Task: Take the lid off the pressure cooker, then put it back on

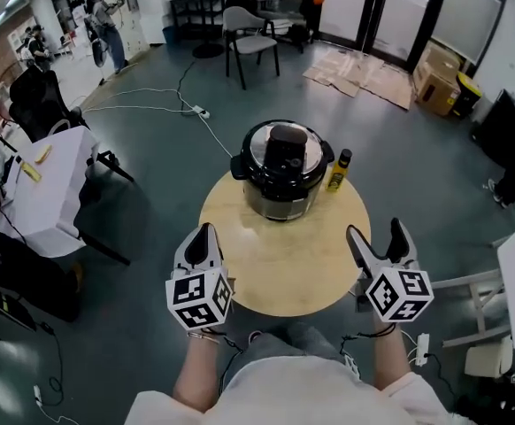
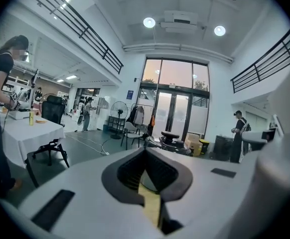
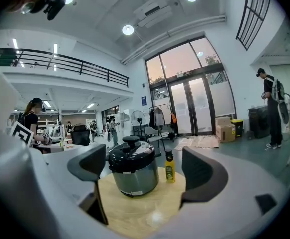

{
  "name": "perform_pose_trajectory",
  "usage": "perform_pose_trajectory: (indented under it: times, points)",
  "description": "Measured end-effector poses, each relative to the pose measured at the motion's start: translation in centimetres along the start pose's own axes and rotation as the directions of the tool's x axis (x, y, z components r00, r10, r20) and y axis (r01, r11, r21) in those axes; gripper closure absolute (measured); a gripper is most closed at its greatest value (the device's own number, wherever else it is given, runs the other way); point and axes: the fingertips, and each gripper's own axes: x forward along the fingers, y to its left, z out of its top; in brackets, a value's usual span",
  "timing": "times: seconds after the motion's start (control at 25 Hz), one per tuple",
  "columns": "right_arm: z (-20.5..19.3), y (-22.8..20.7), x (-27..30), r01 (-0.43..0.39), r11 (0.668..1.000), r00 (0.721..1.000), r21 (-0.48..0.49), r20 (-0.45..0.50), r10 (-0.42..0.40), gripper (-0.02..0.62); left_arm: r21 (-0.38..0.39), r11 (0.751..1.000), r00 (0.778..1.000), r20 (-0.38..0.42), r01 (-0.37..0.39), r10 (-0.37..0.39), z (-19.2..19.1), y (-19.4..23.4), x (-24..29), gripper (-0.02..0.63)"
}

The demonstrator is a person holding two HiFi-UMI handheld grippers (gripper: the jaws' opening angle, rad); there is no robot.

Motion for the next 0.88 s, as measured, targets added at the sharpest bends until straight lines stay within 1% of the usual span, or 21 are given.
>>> perform_pose_trajectory:
  times: [0.08, 0.24, 0.32, 0.44, 0.56, 0.68, 0.88]
  points:
    - [-0.1, -0.2, 1.2, -0.006, 1.000, 1.000, 0.002, -0.002, 0.006, 0.112, 0.000, 1.000, 1.000, -0.010, -0.005, 0.005, -0.4, 0.4, 0.8, 0.611]
    - [0.6, -0.3, 3.5, -0.043, 0.999, 0.999, -0.001, 0.004, 0.043, 0.112, -0.016, 0.999, 0.999, -0.002, -0.037, 0.037, -0.1, 0.8, 1.9, 0.611]
    - [0.8, -0.5, 4.3, -0.061, 0.998, 0.998, 0.006, 0.000, 0.061, 0.114, -0.025, 0.999, 0.999, -0.005, -0.047, 0.047, 0.0, 0.5, 2.2, 0.611]
    - [0.7, -0.6, 5.7, -0.089, 0.996, 0.996, 0.005, -0.015, 0.089, 0.115, -0.012, 0.998, 0.998, -0.008, -0.066, 0.066, 0.0, 0.6, 2.5, 0.611]
    - [1.1, -0.6, 6.9, -0.117, 0.993, 0.993, 0.008, -0.012, 0.117, 0.115, -0.029, 0.996, 0.996, -0.008, -0.086, 0.086, 0.0, 0.9, 2.8, 0.612]
    - [1.4, -0.4, 8.2, -0.152, 0.988, 0.988, -0.013, -0.027, 0.151, 0.115, -0.019, 0.995, 0.995, -0.004, -0.102, 0.102, 0.0, 0.9, 3.1, 0.612]
    - [2.0, -0.1, 10.4, -0.211, 0.976, 0.977, -0.054, -0.058, 0.207, 0.115, -0.038, 0.990, 0.990, -0.008, -0.138, 0.138, -0.8, 1.1, 3.0, 0.611]
